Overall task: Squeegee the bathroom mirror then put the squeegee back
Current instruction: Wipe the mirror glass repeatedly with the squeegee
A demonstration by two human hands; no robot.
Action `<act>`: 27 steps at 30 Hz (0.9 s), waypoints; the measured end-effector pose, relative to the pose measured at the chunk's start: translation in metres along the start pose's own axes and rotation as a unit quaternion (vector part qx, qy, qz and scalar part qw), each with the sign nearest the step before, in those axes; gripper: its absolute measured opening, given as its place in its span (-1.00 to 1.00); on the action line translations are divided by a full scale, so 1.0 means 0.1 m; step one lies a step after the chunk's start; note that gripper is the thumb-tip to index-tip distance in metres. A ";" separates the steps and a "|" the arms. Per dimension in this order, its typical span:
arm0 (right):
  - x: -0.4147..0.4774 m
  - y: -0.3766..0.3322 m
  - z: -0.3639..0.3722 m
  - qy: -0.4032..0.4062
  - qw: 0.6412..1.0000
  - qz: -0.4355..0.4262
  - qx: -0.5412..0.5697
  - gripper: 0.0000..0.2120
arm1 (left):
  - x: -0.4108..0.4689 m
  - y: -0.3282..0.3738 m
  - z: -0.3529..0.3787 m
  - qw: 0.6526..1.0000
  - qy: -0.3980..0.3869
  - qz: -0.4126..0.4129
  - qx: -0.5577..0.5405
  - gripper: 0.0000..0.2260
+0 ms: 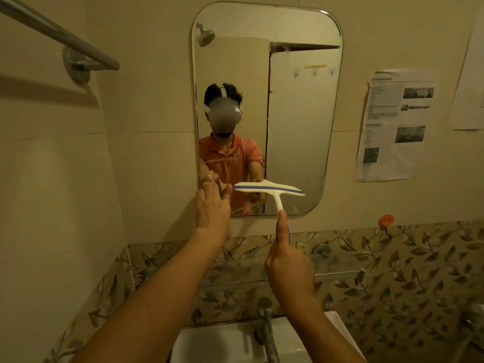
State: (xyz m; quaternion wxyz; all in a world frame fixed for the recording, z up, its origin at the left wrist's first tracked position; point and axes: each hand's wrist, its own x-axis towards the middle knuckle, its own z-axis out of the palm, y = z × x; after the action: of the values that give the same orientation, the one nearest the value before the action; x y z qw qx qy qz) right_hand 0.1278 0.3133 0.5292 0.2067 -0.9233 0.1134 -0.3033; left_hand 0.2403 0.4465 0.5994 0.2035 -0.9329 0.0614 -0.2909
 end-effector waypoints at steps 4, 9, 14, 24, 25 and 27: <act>0.09 0.00 -0.15 0.004 0.999 -0.007 0.031 -0.25 | -0.02 -0.03 0.03 1.000 0.008 0.000 -0.015 -0.03; 0.39 -0.11 -0.56 0.070 0.991 -0.063 0.096 -0.24 | -0.11 -0.08 0.11 0.995 0.018 0.006 -0.101 -0.04; 0.64 -0.40 -0.93 0.076 0.989 -0.119 0.043 -0.33 | -0.25 0.02 0.23 0.986 0.027 -0.013 -0.163 -0.03; 0.77 -0.92 -0.88 0.030 0.968 -0.247 -0.045 -0.36 | -0.53 0.56 0.33 0.971 0.031 -0.077 -0.225 -0.23; 0.78 -0.97 -0.88 0.027 0.965 -0.254 -0.051 -0.36 | -0.52 0.58 0.34 0.967 0.023 -0.088 -0.238 -0.24; 0.80 -1.04 -0.84 0.029 0.964 -0.257 -0.054 -0.34 | -0.50 0.61 0.36 0.959 0.001 -0.100 -0.265 -0.24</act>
State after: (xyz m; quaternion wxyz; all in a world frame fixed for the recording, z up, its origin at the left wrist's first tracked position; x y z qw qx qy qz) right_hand 0.1484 0.3522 0.6784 0.0682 -0.9218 -0.1059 -0.3666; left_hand 0.2197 0.4150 0.5210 -0.0809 -0.9544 0.0426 -0.2842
